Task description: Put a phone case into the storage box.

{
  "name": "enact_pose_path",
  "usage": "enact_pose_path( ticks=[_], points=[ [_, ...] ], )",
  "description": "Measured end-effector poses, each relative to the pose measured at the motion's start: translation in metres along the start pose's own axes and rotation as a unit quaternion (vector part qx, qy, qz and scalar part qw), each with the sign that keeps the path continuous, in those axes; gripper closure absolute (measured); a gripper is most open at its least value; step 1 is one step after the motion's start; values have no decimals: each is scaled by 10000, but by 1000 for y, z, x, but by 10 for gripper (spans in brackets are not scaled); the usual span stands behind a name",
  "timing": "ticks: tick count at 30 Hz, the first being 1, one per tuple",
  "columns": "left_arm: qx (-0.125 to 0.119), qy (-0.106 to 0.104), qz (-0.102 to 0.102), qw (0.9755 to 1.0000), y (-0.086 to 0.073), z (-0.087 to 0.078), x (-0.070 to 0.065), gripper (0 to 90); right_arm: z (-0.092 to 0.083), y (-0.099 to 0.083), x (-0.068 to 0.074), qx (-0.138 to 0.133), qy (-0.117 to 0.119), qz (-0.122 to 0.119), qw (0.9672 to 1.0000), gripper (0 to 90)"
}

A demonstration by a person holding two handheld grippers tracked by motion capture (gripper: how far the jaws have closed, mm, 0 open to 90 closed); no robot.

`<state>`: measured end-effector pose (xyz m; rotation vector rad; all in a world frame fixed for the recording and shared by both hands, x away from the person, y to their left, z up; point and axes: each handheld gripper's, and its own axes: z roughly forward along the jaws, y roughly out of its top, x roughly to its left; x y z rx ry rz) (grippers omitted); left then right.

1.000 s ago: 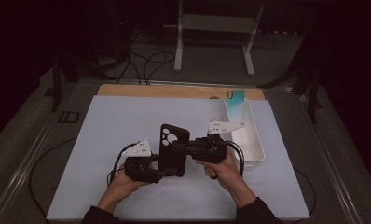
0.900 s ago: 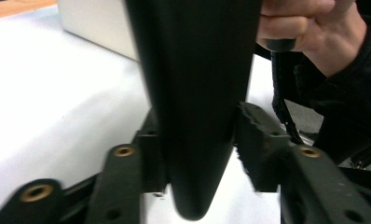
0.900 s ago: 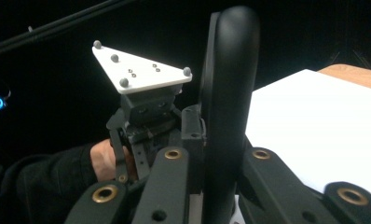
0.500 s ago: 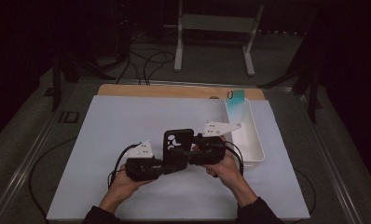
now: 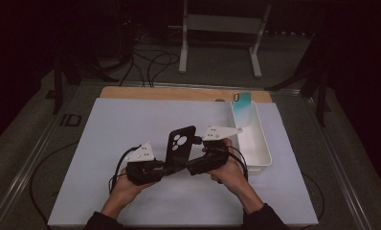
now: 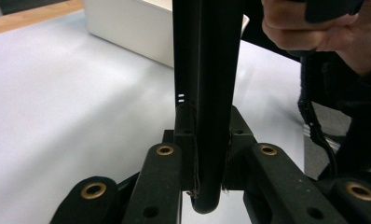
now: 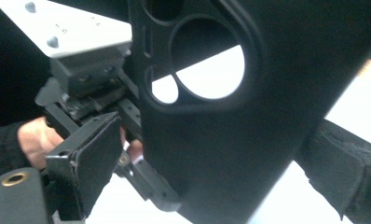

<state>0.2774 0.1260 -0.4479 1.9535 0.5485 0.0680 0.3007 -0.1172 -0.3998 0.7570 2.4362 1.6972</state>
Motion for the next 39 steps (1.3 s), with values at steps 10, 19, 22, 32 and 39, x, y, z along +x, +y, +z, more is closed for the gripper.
enact_pose_path(
  ticks=[10,19,22,32,39],
  points=[
    [-7,336,-34,9994,0,0,1,804,0,0,0,-30,-221,48,9997,87],
    [-12,562,-59,9984,-1,-1,1,805,-2,5,4,-154,-374,91,9991,87],
    [-13,635,-56,9980,0,-1,0,805,-3,7,4,-259,-453,87,9986,87],
    [16,759,-44,9971,-1,2,-2,806,-1,15,10,-395,-718,296,9962,89],
    [34,773,-43,9970,-1,4,-4,806,5,19,11,-452,-831,544,9940,89]
  ],
)
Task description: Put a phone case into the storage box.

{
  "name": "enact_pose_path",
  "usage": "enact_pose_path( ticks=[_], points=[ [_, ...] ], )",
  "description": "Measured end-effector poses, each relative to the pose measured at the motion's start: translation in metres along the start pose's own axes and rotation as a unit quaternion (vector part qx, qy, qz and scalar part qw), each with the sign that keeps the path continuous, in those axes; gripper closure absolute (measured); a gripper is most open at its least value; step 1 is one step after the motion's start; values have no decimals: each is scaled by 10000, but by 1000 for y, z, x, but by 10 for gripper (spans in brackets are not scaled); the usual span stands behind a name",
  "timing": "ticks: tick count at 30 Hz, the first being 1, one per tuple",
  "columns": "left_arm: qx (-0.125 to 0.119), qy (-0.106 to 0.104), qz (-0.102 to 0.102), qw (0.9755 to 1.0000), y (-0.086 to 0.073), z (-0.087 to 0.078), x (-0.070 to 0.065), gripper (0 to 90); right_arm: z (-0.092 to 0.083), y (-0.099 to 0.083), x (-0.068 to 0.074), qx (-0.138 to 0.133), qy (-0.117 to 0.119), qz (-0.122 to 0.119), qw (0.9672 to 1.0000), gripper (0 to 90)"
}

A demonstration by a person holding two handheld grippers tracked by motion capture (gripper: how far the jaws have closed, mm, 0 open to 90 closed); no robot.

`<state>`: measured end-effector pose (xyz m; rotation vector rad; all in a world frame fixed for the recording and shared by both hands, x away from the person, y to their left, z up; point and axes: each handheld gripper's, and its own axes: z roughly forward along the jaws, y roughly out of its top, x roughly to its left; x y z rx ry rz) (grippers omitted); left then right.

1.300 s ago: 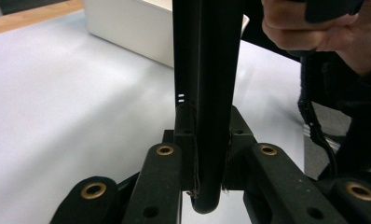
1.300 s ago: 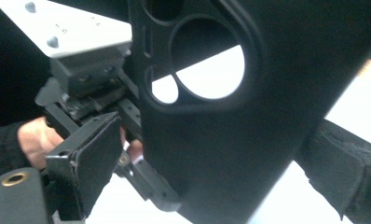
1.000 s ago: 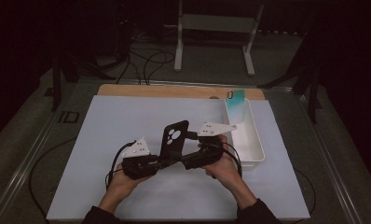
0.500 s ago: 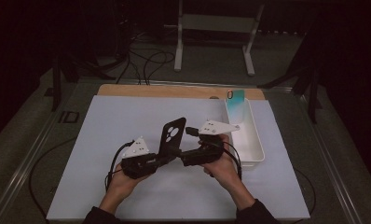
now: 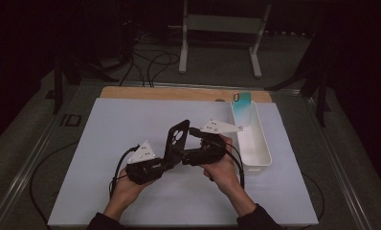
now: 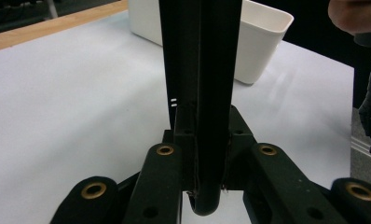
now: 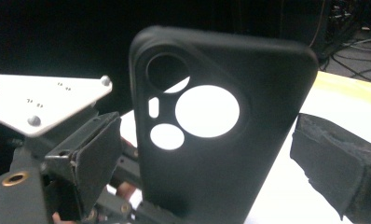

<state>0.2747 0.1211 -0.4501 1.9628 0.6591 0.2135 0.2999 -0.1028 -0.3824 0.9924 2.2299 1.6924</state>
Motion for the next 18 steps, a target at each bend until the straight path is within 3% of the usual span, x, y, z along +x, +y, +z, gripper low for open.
enact_pose_path(
  ticks=[7,18],
  points=[
    [-1,-23,17,10000,0,3,-3,807,7,4,2,0,-193,67,9998,109],
    [1,-93,-55,9999,-1,8,-6,804,11,3,3,9,-272,82,9996,122]
  ],
)
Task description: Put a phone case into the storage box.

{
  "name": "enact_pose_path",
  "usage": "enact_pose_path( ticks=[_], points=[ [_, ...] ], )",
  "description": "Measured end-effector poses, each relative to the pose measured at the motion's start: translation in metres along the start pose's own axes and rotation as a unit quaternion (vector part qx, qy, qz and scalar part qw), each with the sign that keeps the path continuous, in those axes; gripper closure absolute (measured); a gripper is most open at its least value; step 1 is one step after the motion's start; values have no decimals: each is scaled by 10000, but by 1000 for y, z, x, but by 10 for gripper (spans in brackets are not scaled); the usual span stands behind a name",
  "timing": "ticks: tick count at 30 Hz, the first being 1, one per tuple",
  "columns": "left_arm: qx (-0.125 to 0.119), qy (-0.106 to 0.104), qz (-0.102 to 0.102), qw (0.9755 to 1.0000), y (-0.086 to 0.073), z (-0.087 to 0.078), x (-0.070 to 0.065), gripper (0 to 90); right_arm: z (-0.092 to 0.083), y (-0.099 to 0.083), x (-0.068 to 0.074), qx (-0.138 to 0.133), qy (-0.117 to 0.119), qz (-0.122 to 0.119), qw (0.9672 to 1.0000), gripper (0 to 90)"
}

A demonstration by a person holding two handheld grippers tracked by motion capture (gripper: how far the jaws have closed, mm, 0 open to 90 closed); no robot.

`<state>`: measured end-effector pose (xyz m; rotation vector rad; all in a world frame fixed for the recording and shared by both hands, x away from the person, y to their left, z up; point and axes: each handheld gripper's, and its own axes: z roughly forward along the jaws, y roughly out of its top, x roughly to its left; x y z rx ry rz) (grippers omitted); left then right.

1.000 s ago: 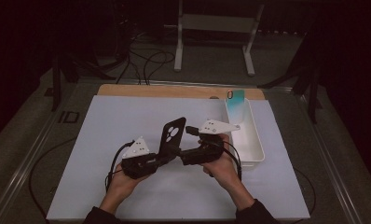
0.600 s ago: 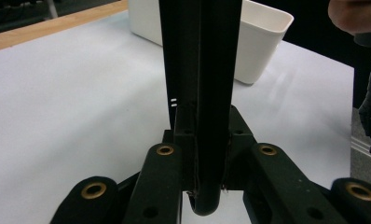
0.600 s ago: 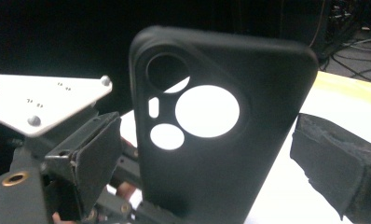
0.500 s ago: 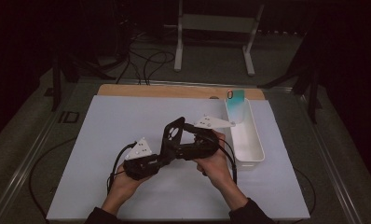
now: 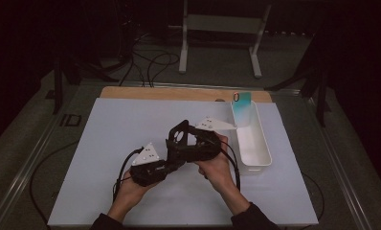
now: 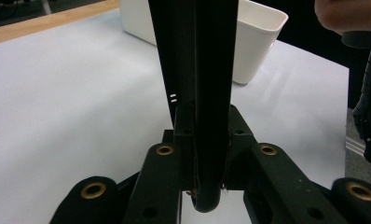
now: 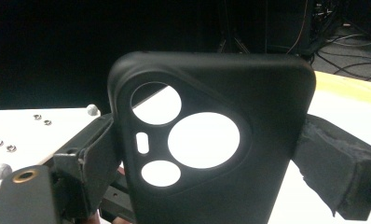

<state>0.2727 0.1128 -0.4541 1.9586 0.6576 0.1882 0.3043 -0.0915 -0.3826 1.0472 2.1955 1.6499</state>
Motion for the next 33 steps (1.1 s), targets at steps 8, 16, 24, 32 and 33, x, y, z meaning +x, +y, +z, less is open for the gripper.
enact_pose_path(
  ticks=[8,16,24,32,33],
  points=[
    [0,-65,-33,10000,0,1,1,749,0,0,3,-45,9,-230,9997,141],
    [-3,102,-179,9998,0,1,3,396,1,-1,3,-54,43,-185,9998,142],
    [-65,648,-350,9973,1,-4,8,146,0,-2,0,-64,17,-165,9998,142],
    [-104,880,-255,9957,1,-9,11,25,-2,-1,-2,-63,-24,-157,9999,141],
    [-132,923,-242,9954,1,-11,11,20,-2,-1,-2,-67,-28,-154,9999,141]
  ],
)
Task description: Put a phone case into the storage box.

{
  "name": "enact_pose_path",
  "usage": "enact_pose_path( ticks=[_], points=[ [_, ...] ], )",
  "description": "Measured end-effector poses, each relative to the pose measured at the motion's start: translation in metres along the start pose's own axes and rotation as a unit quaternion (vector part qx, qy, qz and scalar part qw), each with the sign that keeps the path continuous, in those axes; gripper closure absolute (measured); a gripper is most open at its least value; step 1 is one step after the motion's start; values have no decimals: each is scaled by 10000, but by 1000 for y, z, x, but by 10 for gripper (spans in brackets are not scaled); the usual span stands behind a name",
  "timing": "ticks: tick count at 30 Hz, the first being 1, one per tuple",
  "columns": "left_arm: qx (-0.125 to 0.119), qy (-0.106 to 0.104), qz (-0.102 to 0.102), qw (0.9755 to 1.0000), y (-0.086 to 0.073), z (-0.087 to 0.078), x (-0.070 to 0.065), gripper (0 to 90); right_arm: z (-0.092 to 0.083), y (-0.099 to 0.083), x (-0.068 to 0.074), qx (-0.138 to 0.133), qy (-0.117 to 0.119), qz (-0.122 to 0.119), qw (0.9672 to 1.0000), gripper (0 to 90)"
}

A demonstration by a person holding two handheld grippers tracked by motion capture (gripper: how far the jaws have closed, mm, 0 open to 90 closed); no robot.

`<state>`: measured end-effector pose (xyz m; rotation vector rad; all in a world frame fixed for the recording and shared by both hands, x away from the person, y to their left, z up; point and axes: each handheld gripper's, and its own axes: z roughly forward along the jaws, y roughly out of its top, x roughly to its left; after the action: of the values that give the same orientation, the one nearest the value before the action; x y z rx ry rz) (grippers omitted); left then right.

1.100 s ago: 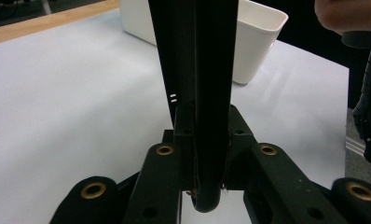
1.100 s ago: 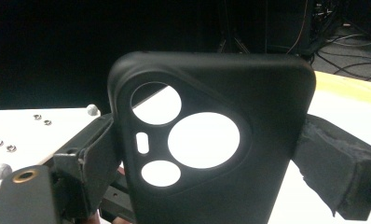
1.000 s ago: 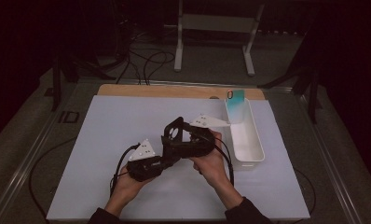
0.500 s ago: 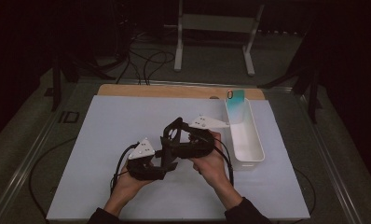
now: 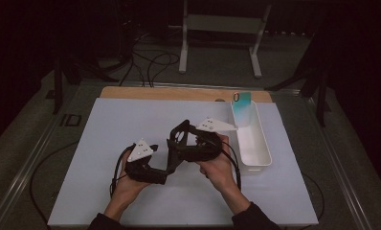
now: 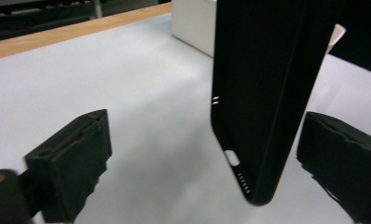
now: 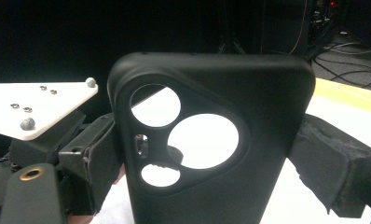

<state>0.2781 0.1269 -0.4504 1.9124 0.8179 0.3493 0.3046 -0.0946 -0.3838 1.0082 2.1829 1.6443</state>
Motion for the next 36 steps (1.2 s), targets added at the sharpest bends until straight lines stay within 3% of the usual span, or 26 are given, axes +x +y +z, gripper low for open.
enact_pose_path(
  ticks=[18,23,30,36],
  points=[
    [-374,606,-44,9975,-7,-22,22,0,-5,5,-10,-60,-190,7,9998,142],
    [-546,777,-125,9954,-14,-32,32,0,-7,5,-14,-45,-228,5,9997,142],
    [-586,1012,-97,9931,-24,-41,37,0,-9,5,-16,-50,-256,4,9997,142],
    [-599,1275,-112,9900,-41,-60,44,0,-10,6,-18,-45,-307,19,9995,142]
  ],
)
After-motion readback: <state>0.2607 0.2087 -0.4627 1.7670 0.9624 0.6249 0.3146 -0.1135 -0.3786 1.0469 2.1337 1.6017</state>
